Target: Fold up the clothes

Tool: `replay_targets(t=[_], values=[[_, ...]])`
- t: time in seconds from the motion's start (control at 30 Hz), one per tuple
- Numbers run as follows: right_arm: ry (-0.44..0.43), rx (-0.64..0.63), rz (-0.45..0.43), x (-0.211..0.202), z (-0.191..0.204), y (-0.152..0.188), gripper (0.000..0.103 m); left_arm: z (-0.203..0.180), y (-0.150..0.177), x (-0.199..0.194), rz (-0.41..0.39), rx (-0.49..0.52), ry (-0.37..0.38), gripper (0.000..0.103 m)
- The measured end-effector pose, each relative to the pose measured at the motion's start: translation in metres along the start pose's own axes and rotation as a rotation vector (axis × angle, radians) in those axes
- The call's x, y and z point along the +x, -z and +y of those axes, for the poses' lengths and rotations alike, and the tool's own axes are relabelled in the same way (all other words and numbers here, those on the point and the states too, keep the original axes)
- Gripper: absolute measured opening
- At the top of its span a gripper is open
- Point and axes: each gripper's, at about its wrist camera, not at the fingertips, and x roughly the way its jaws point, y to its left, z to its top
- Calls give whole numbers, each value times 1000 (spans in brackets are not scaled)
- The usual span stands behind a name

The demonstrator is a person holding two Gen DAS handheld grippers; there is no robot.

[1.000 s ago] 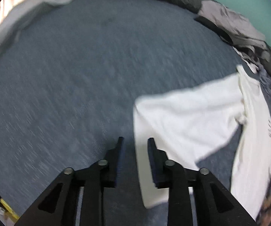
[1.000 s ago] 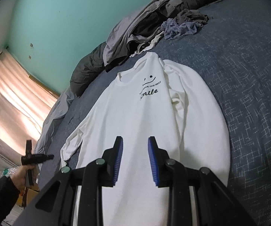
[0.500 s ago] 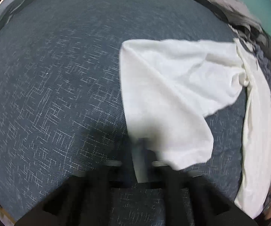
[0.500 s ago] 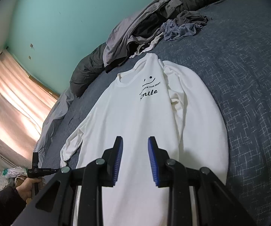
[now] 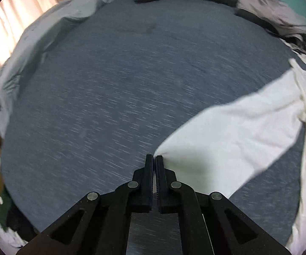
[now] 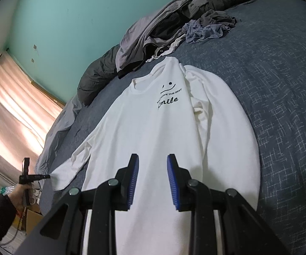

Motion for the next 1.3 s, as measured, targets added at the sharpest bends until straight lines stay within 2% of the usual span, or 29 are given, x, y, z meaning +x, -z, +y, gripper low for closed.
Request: replay_targets(t=[0.27,0.43,0.47,0.57,0.63,0.7,0.83,0.9,0.93,0.97,1.03,1.2,1.23,1.3], values=[[35,-19,20,8,-1,4,27,24,-21,23,13,-31,-39,2],[46,-38,18,8,2,5,27,46,-27,40,18,-58,-53,6],[47,-45,13,7,4,5,27,50,-28,44,19,-64,-56,10],[41,-61,0,4,10,3,27,60,-18,38,1,-117,1,22],[35,-65,-6,3,12,4,27,66,-9,32,-12,-155,43,23],[32,-65,-7,3,14,4,27,62,5,31,14,-185,128,23],[30,-62,-11,0,16,7,27,50,26,43,61,-255,246,28],[27,-62,-16,-2,17,7,27,44,32,51,70,-286,272,29],[24,-63,-18,-3,18,7,27,42,34,54,73,-295,277,32],[23,-64,-19,-4,18,7,27,40,35,57,77,-303,283,38],[24,-64,-21,-3,18,6,27,35,38,63,85,-311,284,42],[26,-67,-15,-1,16,5,27,25,40,69,61,-287,259,42],[27,-67,-15,0,16,5,27,24,40,69,58,-283,254,39],[28,-67,-12,1,16,6,27,22,38,69,58,-265,234,23]])
